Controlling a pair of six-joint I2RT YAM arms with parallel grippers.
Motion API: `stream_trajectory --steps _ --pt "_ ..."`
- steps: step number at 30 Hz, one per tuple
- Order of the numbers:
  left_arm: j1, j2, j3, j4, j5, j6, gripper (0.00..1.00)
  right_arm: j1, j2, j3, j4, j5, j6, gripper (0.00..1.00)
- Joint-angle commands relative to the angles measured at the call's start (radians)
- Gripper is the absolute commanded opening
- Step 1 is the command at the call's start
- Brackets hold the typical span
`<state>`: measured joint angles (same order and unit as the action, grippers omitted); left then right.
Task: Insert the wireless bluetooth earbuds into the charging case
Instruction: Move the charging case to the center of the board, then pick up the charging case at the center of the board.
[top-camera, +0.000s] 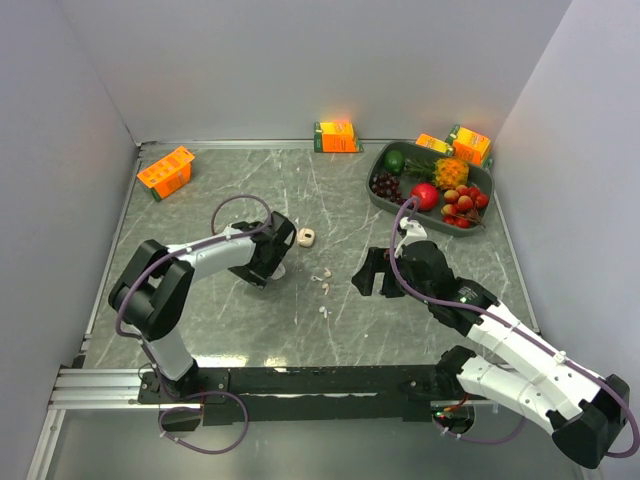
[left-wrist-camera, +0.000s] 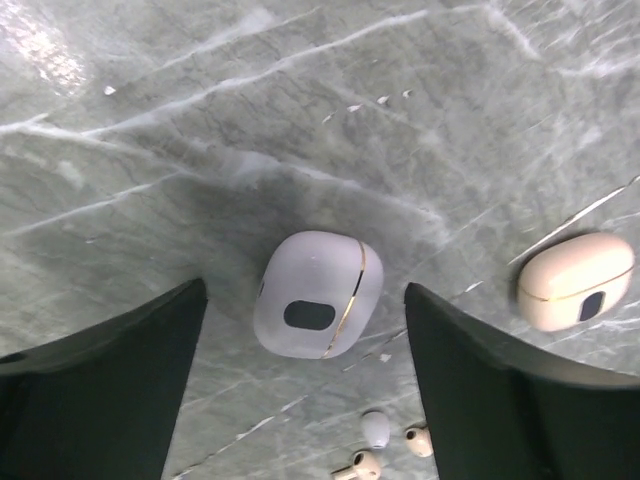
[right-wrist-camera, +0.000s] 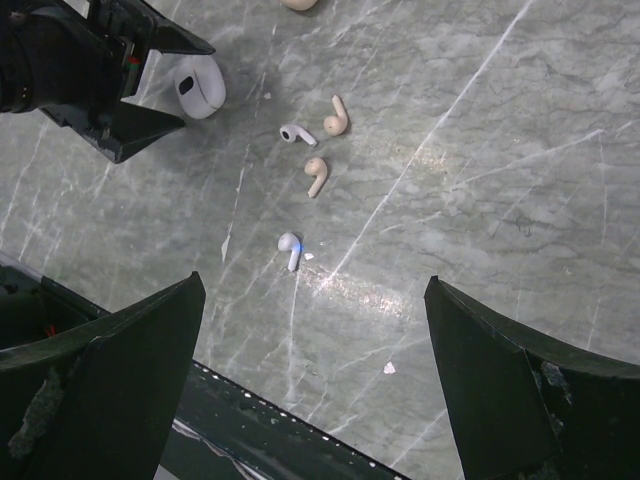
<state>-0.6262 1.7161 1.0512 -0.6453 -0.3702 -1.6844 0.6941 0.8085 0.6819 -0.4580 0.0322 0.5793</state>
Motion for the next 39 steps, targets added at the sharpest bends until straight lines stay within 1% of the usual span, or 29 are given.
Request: stream_trajectory --steps 1,4,5,6,7,8,9,11,12,14,15,16,17,18,19,20,22,23,24,25,26,29,31,35,39 --pt "-0.001 -0.038 -0.032 -0.054 0.011 0.054 0.92 0.007 0.000 -0.001 0.030 -0.003 0.005 1.00" --pt "-0.001 -0.088 -0.028 -0.083 -0.012 0.100 0.96 0.008 0.001 0.010 0.022 0.005 0.004 1.00" --pt "-0.003 -0.107 -0.020 -0.118 -0.044 0.130 0.97 0.007 0.000 0.011 0.018 0.006 0.001 1.00" --pt "-0.004 -0.130 -0.013 -0.134 -0.067 0.203 0.99 0.007 -0.005 0.013 0.016 0.009 -0.002 1.00" --pt "-0.006 -0.195 -0.020 -0.125 -0.081 0.259 0.99 0.007 -0.009 0.015 0.016 0.015 -0.007 1.00" --pt "-0.007 -0.231 -0.034 -0.049 -0.081 0.341 0.98 0.007 -0.014 0.013 0.013 0.020 -0.010 1.00" --pt "-0.009 -0.306 -0.049 -0.012 -0.061 0.520 0.97 0.005 -0.020 0.011 0.013 0.021 -0.015 1.00" --pt "-0.018 -0.375 -0.111 0.089 0.000 0.706 0.96 0.005 -0.023 0.010 0.012 0.034 -0.030 1.00" --pt "-0.023 -0.429 -0.131 0.148 0.037 0.848 0.96 0.007 -0.022 0.010 0.012 0.040 -0.033 1.00" --pt "-0.024 -0.455 -0.161 0.168 0.097 0.943 0.96 0.007 -0.022 0.002 0.016 0.047 -0.036 1.00" --pt "-0.027 -0.464 -0.163 0.192 0.182 1.051 0.96 0.007 -0.019 0.001 0.018 0.046 -0.036 1.00" --pt "-0.033 -0.464 -0.181 0.212 0.229 1.099 0.96 0.005 -0.016 0.001 0.022 0.043 -0.035 1.00" --pt "-0.038 -0.464 -0.203 0.243 0.291 1.228 0.99 0.007 -0.015 -0.001 0.025 0.037 -0.033 1.00" --pt "-0.050 -0.473 -0.253 0.275 0.338 1.280 0.99 0.005 -0.012 -0.002 0.030 0.032 -0.029 1.00" --pt "-0.082 -0.483 -0.279 0.323 0.336 1.330 0.99 0.007 -0.011 -0.001 0.036 0.029 -0.027 1.00" --pt "-0.084 -0.493 -0.296 0.343 0.346 1.376 0.99 0.007 -0.008 -0.001 0.036 0.025 -0.029 1.00" --pt "-0.064 -0.521 -0.316 0.394 0.402 1.428 0.97 0.007 -0.008 0.007 0.032 0.021 -0.030 1.00" --pt "-0.057 -0.500 -0.306 0.380 0.398 1.457 0.96 0.005 -0.008 0.010 0.028 0.021 -0.030 1.00" --pt "-0.014 -0.477 -0.259 0.356 0.413 1.471 0.96 0.007 -0.008 0.018 0.025 0.020 -0.035 1.00" --pt "0.008 -0.452 -0.234 0.304 0.462 1.486 0.96 0.005 -0.006 0.021 0.024 0.017 -0.038 1.00" --pt "0.020 -0.402 -0.214 0.285 0.465 1.515 0.96 0.005 -0.003 0.022 0.024 0.015 -0.039 1.00" --pt "0.045 -0.319 -0.145 0.265 0.441 1.537 0.96 0.008 0.007 0.030 0.022 0.006 -0.044 1.00" --pt "0.057 -0.280 -0.131 0.268 0.447 1.551 0.97 0.007 0.014 0.034 0.022 0.002 -0.042 1.00" --pt "0.059 -0.170 -0.105 0.251 0.403 1.575 0.99 0.007 0.012 0.034 0.021 0.000 -0.045 1.00" --pt "0.059 -0.141 -0.109 0.265 0.396 1.589 0.99 0.007 0.011 0.025 0.025 -0.006 -0.044 1.00"
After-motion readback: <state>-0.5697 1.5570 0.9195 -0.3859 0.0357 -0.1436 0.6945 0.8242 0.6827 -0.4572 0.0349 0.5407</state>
